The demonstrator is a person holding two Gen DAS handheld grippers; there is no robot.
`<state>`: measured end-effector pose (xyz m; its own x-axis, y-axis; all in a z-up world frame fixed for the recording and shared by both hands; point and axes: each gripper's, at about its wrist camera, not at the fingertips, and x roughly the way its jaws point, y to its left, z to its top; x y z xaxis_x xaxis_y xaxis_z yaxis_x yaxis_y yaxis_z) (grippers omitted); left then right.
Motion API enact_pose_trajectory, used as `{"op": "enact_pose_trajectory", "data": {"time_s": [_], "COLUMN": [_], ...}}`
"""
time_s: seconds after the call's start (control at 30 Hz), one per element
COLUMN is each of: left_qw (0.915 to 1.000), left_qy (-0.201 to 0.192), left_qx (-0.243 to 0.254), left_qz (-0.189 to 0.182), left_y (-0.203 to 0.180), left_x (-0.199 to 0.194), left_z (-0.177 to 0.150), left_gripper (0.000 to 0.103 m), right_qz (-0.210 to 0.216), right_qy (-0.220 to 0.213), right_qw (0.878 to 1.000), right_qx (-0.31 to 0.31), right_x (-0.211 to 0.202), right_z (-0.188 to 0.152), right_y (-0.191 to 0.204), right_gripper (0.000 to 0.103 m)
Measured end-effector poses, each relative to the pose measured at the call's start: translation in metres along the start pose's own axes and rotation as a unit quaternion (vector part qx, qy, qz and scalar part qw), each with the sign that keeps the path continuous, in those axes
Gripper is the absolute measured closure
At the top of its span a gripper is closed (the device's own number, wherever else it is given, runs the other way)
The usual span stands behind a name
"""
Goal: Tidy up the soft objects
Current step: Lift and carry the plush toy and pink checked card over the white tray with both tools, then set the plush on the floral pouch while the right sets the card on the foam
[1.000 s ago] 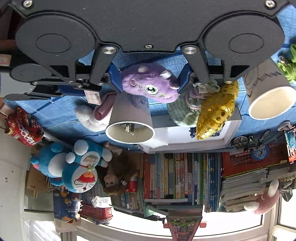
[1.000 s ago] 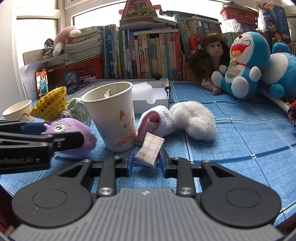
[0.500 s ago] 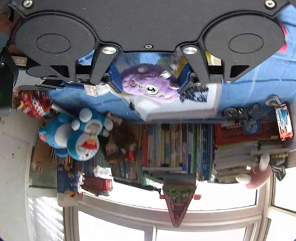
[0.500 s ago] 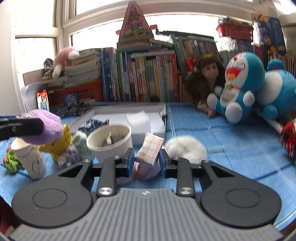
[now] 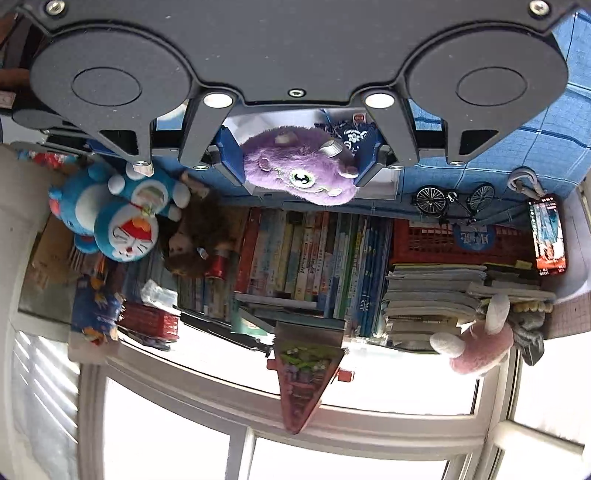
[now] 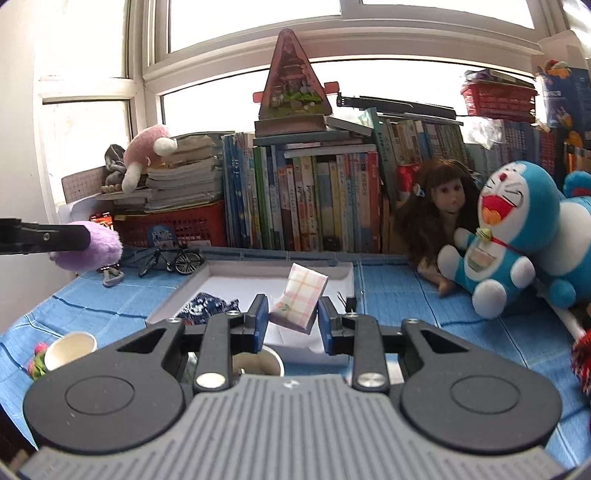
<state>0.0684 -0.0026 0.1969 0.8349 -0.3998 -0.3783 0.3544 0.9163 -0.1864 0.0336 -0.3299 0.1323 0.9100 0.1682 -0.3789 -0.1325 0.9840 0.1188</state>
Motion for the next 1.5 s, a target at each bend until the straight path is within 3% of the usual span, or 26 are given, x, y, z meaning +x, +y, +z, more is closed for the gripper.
{"op": "enact_pose_trajectory", "data": {"time_s": [0.13,0.33,0.73,0.9,1.2,1.5], "left_qw": [0.9998,0.9957,0.9829,0.978,0.9745,0.968], "left_qy": [0.01,0.076,0.163,0.191,0.211,0.237], "left_qx": [-0.016,-0.052,-0.077,-0.077,-0.051,-0.047], "left_qz": [0.004,-0.006,0.036,0.031,0.058,0.066], "left_y": [0.015,0.035,0.061,0.064,0.06,0.063], "left_x": [0.025,0.081,0.194,0.229,0.275,0.295], "left_z": [0.02,0.035,0.023,0.016,0.008,-0.007], "left_gripper": [0.042,0.042,0.042,0.042,0.042,0.042], "right_qz": [0.007,0.02,0.01,0.008,0.007,-0.001], "right_qy": [0.019,0.076,0.173,0.195,0.214,0.215], "right_qw": [1.0,0.996,0.984,0.98,0.976,0.976], "right_qx": [-0.009,-0.032,-0.031,-0.029,-0.026,-0.031], "right_x": [0.018,0.063,0.157,0.179,0.199,0.208], "right_z": [0.021,0.042,0.035,0.032,0.028,0.024], "right_y": [0.003,0.01,0.01,0.008,0.004,0.005], "right_gripper": [0.069,0.069,0.069,0.069,0.068,0.068]}}
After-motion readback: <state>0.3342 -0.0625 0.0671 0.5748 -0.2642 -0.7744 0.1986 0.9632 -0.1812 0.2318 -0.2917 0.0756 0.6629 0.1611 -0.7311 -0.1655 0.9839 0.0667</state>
